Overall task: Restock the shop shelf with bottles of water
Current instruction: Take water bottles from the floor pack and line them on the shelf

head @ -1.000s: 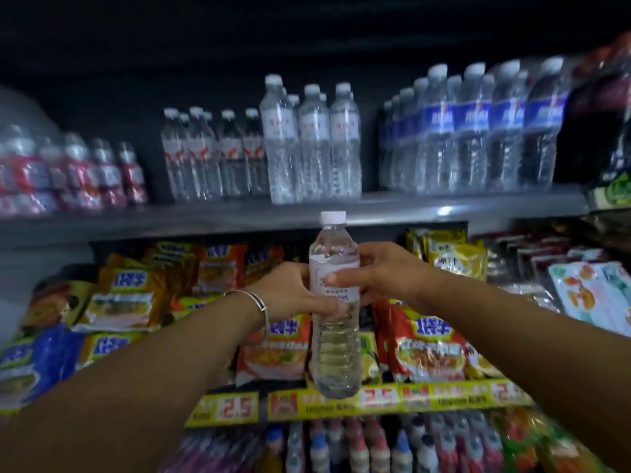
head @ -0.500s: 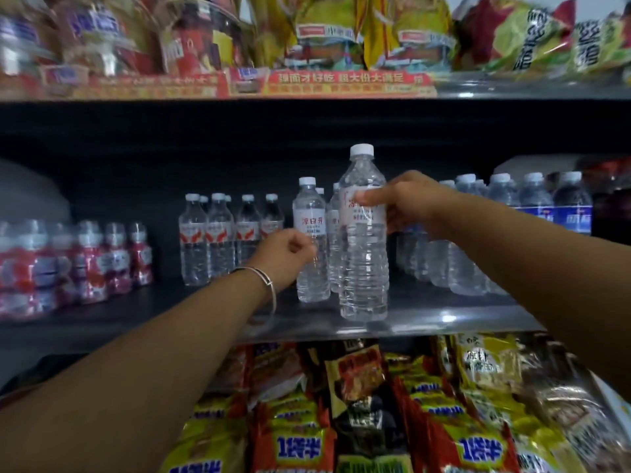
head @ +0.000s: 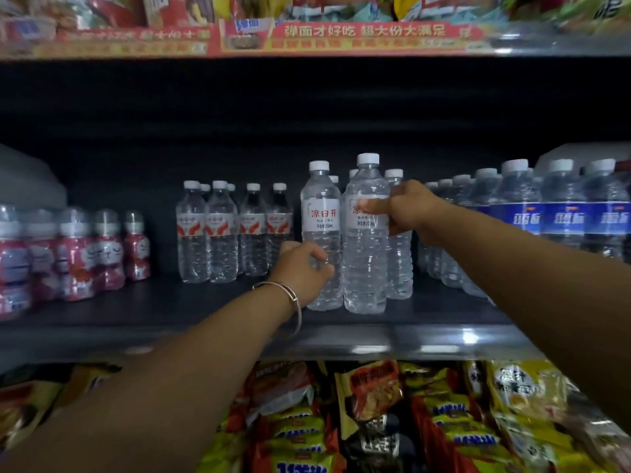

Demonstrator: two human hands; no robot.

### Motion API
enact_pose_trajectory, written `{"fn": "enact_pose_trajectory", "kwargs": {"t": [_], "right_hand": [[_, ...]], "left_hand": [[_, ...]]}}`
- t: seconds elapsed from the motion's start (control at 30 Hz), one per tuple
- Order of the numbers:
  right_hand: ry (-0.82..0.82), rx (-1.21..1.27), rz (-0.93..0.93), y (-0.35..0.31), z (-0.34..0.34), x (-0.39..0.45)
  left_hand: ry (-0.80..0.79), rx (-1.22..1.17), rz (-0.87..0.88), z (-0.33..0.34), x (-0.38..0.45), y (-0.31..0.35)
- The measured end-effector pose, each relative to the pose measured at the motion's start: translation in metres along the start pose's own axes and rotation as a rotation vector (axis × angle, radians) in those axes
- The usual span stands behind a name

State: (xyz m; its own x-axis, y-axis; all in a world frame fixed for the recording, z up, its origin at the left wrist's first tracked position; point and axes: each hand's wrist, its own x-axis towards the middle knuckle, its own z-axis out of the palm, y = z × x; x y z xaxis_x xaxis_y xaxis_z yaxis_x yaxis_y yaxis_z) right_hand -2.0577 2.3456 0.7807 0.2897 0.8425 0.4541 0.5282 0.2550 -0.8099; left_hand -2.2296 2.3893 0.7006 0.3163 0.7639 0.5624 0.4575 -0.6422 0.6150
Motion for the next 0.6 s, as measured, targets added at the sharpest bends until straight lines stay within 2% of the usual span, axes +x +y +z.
{"fn": "enact_pose_trajectory", "kwargs": {"t": [0.13,0.47,0.6], "right_hand": [[-0.018,-0.01,-0.009,0.005,0.003,0.012],[-0.035,-0.022,-0.022,0.009,0.002,0.013],[0.068,-0.134,-0.035,0.01,0.008,0.004]], "left_hand": [[0.031,0.005,-0.008,0.004,0.003,0.002],[-0.007,0.023,-0.009,0.005,0.001,0.001],[-0.007,0.012,-0.002,0.006,-0.001,0.002]]}}
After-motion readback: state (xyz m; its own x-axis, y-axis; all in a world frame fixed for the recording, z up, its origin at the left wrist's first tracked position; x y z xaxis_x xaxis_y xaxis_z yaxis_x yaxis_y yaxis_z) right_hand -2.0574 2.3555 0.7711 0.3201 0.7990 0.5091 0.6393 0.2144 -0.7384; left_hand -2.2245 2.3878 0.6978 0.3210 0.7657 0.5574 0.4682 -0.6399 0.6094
